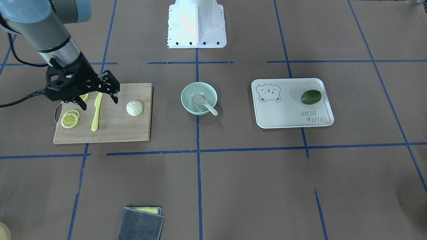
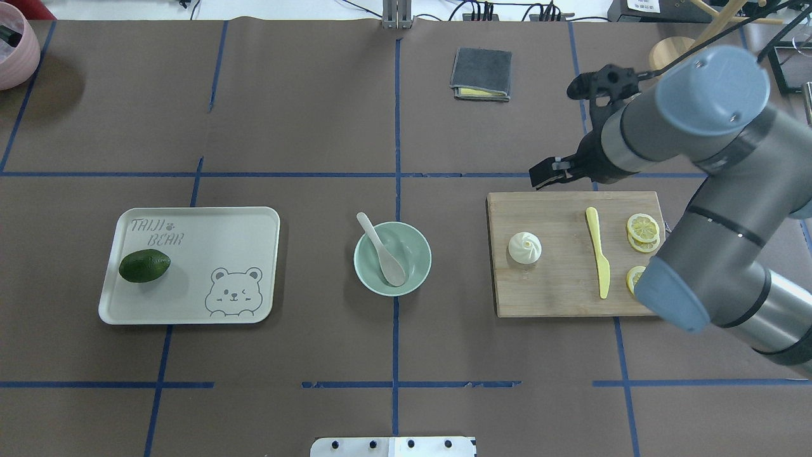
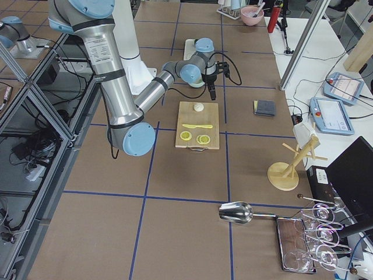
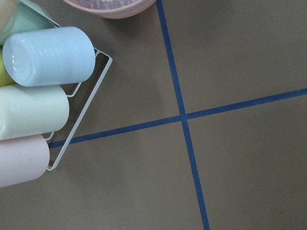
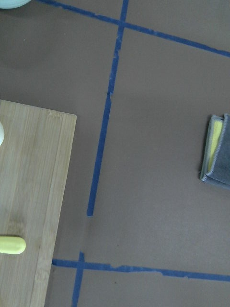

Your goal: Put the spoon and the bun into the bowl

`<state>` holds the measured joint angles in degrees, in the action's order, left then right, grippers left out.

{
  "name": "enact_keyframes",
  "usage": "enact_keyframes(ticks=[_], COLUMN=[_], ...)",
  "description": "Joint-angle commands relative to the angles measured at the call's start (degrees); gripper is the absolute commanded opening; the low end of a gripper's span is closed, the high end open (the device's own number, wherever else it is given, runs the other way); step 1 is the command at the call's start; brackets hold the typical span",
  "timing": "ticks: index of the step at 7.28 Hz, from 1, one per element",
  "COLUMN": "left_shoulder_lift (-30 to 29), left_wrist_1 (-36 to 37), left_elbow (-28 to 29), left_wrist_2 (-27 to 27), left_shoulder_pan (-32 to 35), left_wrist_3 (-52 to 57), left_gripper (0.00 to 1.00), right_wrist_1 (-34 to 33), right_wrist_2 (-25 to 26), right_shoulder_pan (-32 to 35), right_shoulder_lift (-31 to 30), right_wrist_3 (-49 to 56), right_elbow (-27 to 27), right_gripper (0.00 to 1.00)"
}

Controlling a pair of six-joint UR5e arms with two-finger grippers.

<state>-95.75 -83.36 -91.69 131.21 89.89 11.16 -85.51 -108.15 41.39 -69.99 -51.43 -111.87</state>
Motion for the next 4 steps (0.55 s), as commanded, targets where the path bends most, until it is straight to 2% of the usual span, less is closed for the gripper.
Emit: enact_keyframes(ticks=[1,2,4], left_shoulder_lift=[0.13,0.13,0.13], left_wrist_1=[0.13,0.13,0.13], left_elbow=[-0.33,-0.41,-0.42], left_wrist_2=[0.27,0.27,0.36], left_shoulder_pan=[0.02,0.02,0.02], left_wrist_3=[0.0,0.0,0.0], left_gripper=[1.0,1.0,1.0], right_wrist_1=[0.08,0.08,0.17], right_wrist_2=[8.18,8.65,8.83], right_shoulder_pan=[-7.78,-9.3,-10.28], right_shoulder_lift=[-0.14,0.29,0.47], right_wrist_3=[-2.69,-3.15,-3.42], right_elbow=[1.56,3.48,5.6], right_gripper=[0.88,0.83,0.82])
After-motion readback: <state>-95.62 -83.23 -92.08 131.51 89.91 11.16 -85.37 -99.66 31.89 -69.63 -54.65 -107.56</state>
